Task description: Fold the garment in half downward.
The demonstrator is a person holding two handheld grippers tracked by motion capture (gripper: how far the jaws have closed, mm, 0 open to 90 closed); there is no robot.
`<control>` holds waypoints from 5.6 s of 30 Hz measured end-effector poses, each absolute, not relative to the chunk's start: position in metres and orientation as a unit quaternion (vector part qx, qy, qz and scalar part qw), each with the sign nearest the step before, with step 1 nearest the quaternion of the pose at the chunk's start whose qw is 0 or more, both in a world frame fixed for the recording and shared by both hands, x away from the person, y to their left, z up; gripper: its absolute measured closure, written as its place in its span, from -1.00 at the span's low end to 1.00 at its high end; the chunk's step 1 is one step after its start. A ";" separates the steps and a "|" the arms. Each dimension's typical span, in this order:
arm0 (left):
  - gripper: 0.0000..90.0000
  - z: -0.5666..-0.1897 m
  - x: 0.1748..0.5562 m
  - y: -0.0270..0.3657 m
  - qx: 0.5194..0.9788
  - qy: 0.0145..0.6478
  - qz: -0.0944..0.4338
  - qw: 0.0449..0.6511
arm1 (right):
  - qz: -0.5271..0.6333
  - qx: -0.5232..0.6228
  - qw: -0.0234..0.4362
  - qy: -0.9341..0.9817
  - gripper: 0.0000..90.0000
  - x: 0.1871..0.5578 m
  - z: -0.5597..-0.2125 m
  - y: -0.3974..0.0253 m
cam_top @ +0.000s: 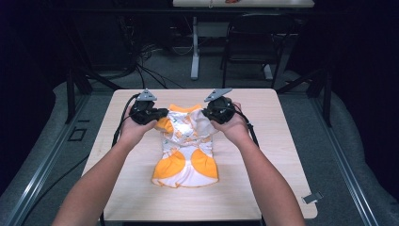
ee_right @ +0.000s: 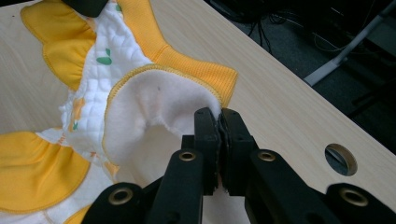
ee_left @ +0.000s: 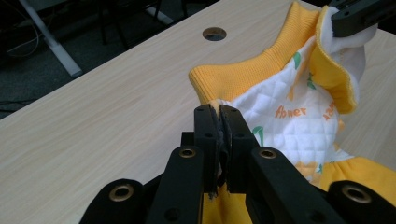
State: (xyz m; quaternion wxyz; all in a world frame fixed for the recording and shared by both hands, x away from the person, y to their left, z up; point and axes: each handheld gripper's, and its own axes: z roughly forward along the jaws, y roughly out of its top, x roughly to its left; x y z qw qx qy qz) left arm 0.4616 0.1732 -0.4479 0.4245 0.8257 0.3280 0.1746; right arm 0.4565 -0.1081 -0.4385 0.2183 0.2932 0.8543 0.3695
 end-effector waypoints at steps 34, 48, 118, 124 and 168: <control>0.93 -0.476 0.420 0.176 0.850 0.286 0.141 0.419 | 0.360 0.227 0.200 0.882 0.91 0.407 -0.468 -0.115; 0.92 -0.499 0.402 0.177 0.861 0.275 0.118 0.411 | 0.338 0.212 0.190 0.897 0.91 0.393 -0.487 -0.110; 0.99 -0.547 0.337 0.171 0.877 0.243 0.025 0.413 | 0.376 0.208 0.084 0.899 0.94 0.334 -0.539 -0.103; 0.99 -0.552 0.330 0.176 0.874 0.247 0.019 0.419 | 0.377 0.202 0.072 0.901 0.94 0.325 -0.544 -0.105; 0.99 -0.576 0.343 0.179 0.873 0.278 0.027 0.400 | 0.365 0.227 0.059 0.901 0.99 0.332 -0.567 -0.108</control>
